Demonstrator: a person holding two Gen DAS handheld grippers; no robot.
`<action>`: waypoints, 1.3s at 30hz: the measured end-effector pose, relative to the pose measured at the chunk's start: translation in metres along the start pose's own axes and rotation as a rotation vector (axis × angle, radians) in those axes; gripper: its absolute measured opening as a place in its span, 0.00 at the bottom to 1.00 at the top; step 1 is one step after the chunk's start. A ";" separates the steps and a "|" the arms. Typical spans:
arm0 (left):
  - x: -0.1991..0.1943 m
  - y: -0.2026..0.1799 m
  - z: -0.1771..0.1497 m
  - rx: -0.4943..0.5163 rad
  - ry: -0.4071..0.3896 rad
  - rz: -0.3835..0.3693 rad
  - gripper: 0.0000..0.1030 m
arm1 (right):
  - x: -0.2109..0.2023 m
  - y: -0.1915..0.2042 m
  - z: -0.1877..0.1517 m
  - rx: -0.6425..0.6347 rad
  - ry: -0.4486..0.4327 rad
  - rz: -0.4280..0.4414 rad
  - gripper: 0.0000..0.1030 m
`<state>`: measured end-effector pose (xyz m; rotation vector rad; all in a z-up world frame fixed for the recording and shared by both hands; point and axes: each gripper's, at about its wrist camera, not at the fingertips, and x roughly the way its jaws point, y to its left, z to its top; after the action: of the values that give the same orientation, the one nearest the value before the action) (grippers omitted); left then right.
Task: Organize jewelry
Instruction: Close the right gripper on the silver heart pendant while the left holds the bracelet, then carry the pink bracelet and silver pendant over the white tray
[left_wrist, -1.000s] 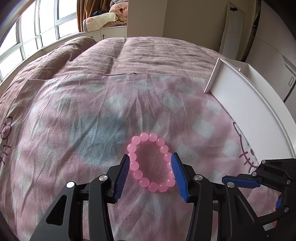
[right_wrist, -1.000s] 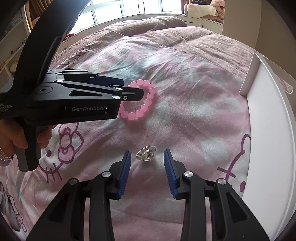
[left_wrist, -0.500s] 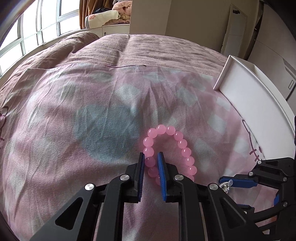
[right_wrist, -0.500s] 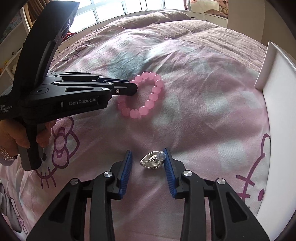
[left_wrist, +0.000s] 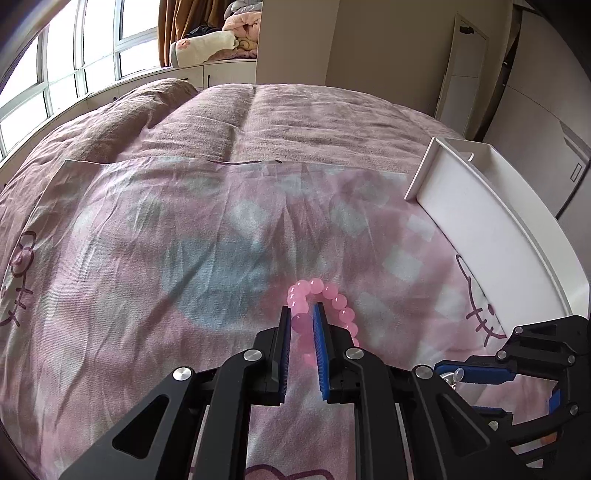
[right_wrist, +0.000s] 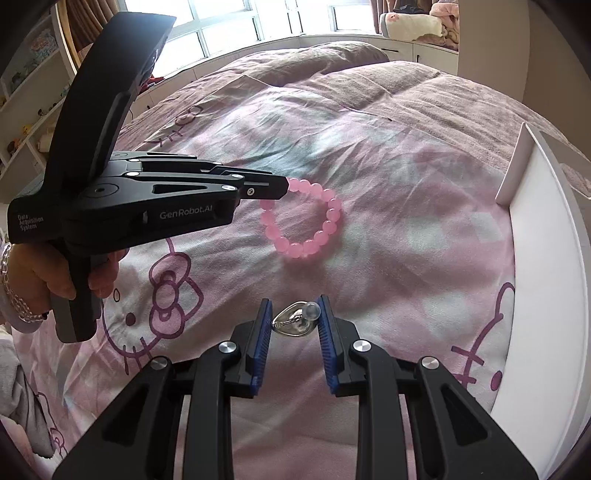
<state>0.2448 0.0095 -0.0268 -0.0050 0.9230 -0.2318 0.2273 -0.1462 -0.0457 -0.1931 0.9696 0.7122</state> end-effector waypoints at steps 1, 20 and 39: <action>-0.005 -0.003 0.003 0.002 -0.008 0.000 0.17 | -0.006 0.000 0.002 0.003 -0.011 -0.002 0.24; -0.079 -0.106 0.067 0.073 -0.150 -0.085 0.17 | -0.169 -0.031 -0.008 0.019 -0.245 -0.120 0.24; -0.076 -0.230 0.097 0.153 -0.205 -0.257 0.17 | -0.247 -0.125 -0.053 0.236 -0.369 -0.208 0.24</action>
<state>0.2318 -0.2089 0.1155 -0.0061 0.6976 -0.5301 0.1809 -0.3805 0.1043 0.0446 0.6603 0.4178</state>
